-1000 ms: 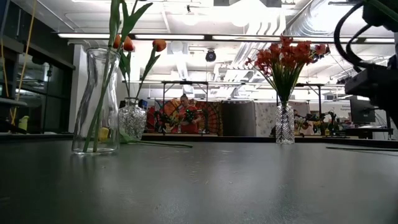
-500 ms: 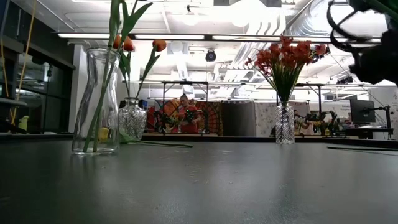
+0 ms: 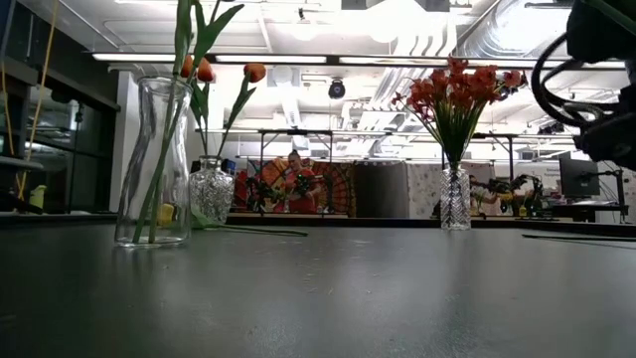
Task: Sort flowers into vase by color
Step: Put the dark red flower into the green vase
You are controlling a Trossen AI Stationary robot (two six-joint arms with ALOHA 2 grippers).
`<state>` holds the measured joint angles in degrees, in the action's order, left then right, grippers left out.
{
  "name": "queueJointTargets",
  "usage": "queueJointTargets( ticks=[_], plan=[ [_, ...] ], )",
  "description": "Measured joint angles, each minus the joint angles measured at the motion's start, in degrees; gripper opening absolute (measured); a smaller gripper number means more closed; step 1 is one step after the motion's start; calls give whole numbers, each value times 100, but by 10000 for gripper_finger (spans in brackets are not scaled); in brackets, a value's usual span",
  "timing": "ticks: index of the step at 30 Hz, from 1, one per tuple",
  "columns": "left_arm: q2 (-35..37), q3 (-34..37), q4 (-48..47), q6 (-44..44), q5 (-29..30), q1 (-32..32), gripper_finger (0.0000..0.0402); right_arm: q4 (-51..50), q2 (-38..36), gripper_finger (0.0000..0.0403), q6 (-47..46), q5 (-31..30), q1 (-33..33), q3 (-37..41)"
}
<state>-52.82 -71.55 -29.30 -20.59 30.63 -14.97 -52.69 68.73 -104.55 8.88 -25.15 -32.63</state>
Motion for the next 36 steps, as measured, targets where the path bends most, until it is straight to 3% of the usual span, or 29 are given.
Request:
queueJointTargets(
  ticks=[7,14,19,24,29,32,36],
  plan=[
    [-20,-1,107,-77,4,-1,197,340,0,141,-191,121,0,306],
    [-205,-7,547,229,-1,1,197,280,-89,14,168,46,0,126],
    [-241,-7,420,658,5,1,197,-539,-543,11,330,-173,-2,-727],
    [-156,-7,385,1144,228,5,197,-1630,-860,5,425,-873,4,-2068],
    [-171,-19,402,1593,263,234,197,-2407,-863,2,496,-1985,10,-3399],
    [-321,-28,662,1880,-258,546,197,-2212,-849,1,835,-2928,94,-3996],
    [-802,-26,1307,1933,-1600,1092,197,-1180,-715,1,2198,-4086,394,-4601]
  ],
)
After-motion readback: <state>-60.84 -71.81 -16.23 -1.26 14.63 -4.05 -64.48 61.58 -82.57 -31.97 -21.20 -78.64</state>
